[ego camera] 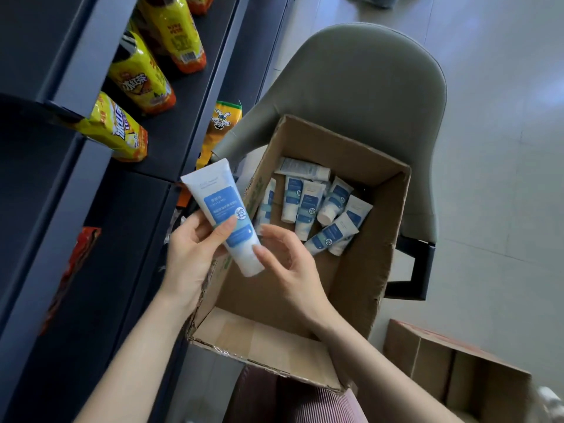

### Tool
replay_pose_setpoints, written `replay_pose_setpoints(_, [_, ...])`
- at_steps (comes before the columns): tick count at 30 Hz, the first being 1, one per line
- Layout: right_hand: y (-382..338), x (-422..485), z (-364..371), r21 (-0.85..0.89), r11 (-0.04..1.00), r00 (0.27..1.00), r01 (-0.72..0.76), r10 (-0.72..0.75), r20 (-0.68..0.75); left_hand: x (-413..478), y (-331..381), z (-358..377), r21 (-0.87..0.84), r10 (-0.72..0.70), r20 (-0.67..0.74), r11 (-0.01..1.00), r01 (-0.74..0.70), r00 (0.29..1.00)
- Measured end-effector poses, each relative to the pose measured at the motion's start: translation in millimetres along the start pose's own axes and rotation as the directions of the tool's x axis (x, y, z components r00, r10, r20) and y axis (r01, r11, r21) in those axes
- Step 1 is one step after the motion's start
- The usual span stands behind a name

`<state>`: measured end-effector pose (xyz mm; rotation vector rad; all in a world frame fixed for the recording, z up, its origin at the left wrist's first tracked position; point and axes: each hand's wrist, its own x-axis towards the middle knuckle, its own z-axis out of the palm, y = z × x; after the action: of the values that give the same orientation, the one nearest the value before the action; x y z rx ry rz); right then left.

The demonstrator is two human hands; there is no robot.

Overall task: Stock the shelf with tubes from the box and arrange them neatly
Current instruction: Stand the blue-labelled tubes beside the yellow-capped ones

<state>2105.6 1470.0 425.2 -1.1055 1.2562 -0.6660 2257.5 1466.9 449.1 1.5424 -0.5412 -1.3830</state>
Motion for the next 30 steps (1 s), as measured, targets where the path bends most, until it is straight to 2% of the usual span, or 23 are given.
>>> replay_pose_setpoints(3, [19, 17, -17, -0.013, 0.994, 0.979, -0.112, 0.108, -0.172, 2, 0, -15, 0.019, -0.021, -0.03, 1.0, 0.021, 0.999])
replay_pose_setpoints(6, [42, 42, -39, 0.02, 0.968, 0.909, -0.249, 0.24, -0.339, 2, -2, -28, 0.029, -0.046, -0.053, 0.998, 0.047, 0.998])
replay_pose_setpoints(9, [64, 69, -62, 0.048, 0.932, 0.831, -0.36, 0.343, -0.437, 4, -3, -37, 0.043, -0.06, -0.074, 0.997, 0.064, 0.995])
replay_pose_setpoints(11, [76, 85, -75, 0.006, 0.908, 0.799, -0.419, 0.371, -0.473, 5, -5, -40, 0.047, -0.066, -0.086, 0.996, 0.07, 0.994])
replay_pose_setpoints(17, [101, 121, -92, -0.091, 0.825, 0.766, -0.558, 0.469, -0.44, 15, -6, -37, 0.042, -0.068, -0.094, 0.997, 0.072, 0.993])
replay_pose_setpoints(19, [106, 129, -92, -0.068, 0.8, 0.741, -0.596, 0.515, -0.431, 19, -6, -35, 0.037, -0.062, -0.094, 0.997, 0.066, 0.994])
replay_pose_setpoints(25, [114, 152, -89, 0.269, 0.738, 0.587, -0.619, 0.662, -0.465, 26, -7, -30, 0.024, -0.053, -0.098, 0.998, 0.056, 0.994])
replay_pose_setpoints(28, [112, 158, -89, 0.411, 0.694, 0.551, -0.591, 0.719, -0.423, 26, -8, -29, 0.019, -0.061, -0.108, 0.998, 0.063, 0.992])
replay_pose_setpoints(30, [104, 156, -88, 0.469, 0.667, 0.56, -0.579, 0.743, -0.365, 23, -9, -28, 0.017, -0.068, -0.113, 0.997, 0.07, 0.991])
